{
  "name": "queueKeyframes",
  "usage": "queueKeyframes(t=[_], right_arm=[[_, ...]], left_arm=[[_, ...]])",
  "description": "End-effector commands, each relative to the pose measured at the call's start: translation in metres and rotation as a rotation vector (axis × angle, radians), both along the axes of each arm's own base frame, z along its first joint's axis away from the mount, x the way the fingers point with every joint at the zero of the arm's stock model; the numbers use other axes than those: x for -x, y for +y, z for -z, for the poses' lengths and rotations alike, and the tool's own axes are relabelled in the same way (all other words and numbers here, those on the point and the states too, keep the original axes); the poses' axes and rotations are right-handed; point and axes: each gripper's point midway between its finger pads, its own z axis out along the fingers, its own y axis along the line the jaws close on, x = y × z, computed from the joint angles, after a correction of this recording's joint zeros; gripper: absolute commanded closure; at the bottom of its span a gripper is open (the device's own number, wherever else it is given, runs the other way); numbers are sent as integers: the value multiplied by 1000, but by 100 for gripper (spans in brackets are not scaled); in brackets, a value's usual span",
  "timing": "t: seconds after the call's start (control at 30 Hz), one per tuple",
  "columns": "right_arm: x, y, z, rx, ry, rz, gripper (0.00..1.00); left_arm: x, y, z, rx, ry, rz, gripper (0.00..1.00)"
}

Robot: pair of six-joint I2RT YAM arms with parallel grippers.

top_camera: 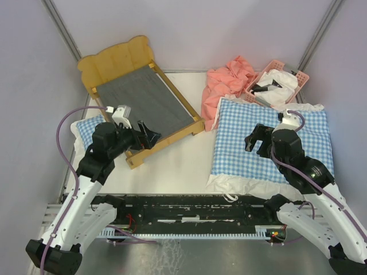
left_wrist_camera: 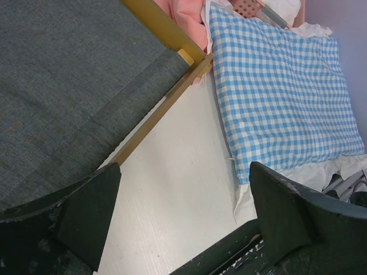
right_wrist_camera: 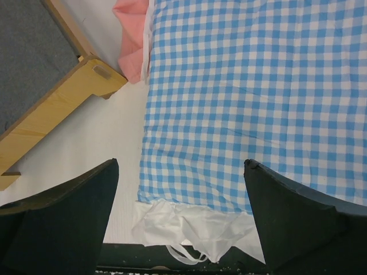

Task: Set up the pet bed
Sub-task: Pick up the mattress at the corner of the board.

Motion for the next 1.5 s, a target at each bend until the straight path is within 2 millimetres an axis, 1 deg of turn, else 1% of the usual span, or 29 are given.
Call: queueKeyframes(t=[0.0, 0.17, 0.27, 0.37, 0.43, 0.5, 0.57, 0.63, 0.7, 0.73, 0.83, 0.9, 0.93, 1.0, 1.03, 1.07, 1.13, 1.2, 1.3, 1.33, 1.37, 1.47], right_arm=[[-5, -3, 4, -34, -1, 66, 1], [-10, -3, 27, -66, 62, 149, 1], [-13, -5, 43, -76, 114, 227, 1], [-13, -23, 67, -76, 182, 441, 1], [-11, -30, 80, -63, 234, 549, 1], [-13, -32, 93, -53, 269, 624, 1], [-17, -30, 105, -60, 296, 687, 1], [-24, -25, 119, -65, 322, 721, 1], [-32, -22, 133, -75, 359, 751, 1], [-35, -20, 141, -78, 379, 765, 1], [-44, -18, 170, -77, 437, 796, 0], [-49, -17, 193, -71, 479, 809, 2], [-49, -18, 206, -58, 508, 807, 4], [-49, -20, 225, -25, 559, 796, 12], [-47, -21, 234, 2, 588, 786, 23], [-47, -22, 236, 18, 599, 778, 37], [-45, -27, 231, 55, 601, 762, 60], [-47, -32, 216, 71, 564, 746, 70], [-49, -44, 177, 85, 462, 735, 85], [-49, -48, 160, 76, 418, 732, 93], [-48, -51, 143, 64, 375, 728, 98], [-42, -63, 93, -2, 227, 724, 98]], left_arm=[[-7, 6, -13, 7, -45, -41, 0], [-16, 9, -3, -12, -28, -75, 0], [-24, 10, 0, -26, 0, -92, 2], [-36, 12, -1, -42, 14, -123, 7], [-48, 11, 0, -58, 13, -132, 11], [-57, 6, 3, -89, 22, -115, 15], [-65, -5, 9, -112, 35, -84, 19], [-68, -20, 12, -144, 21, -34, 21], [-67, -36, 17, -193, -1, 25, 22], [-67, -41, 20, -221, -8, 44, 22], [-68, -49, 27, -291, -44, 79, 22], [-69, -50, 32, -313, -57, 83, 22], [-69, -50, 35, -323, -61, 88, 22], [-66, -51, 42, -355, -60, 115, 22], [-65, -50, 48, -379, -51, 124, 21], [-65, -48, 52, -399, -45, 125, 21], [-65, -45, 60, -436, -42, 132, 21], [-65, -43, 65, -463, -41, 143, 21], [-66, -43, 68, -490, -48, 163, 21], [-65, -45, 68, -493, -51, 176, 21], [-65, -47, 69, -495, -57, 193, 21], [-64, -48, 73, -518, -64, 226, 21]])
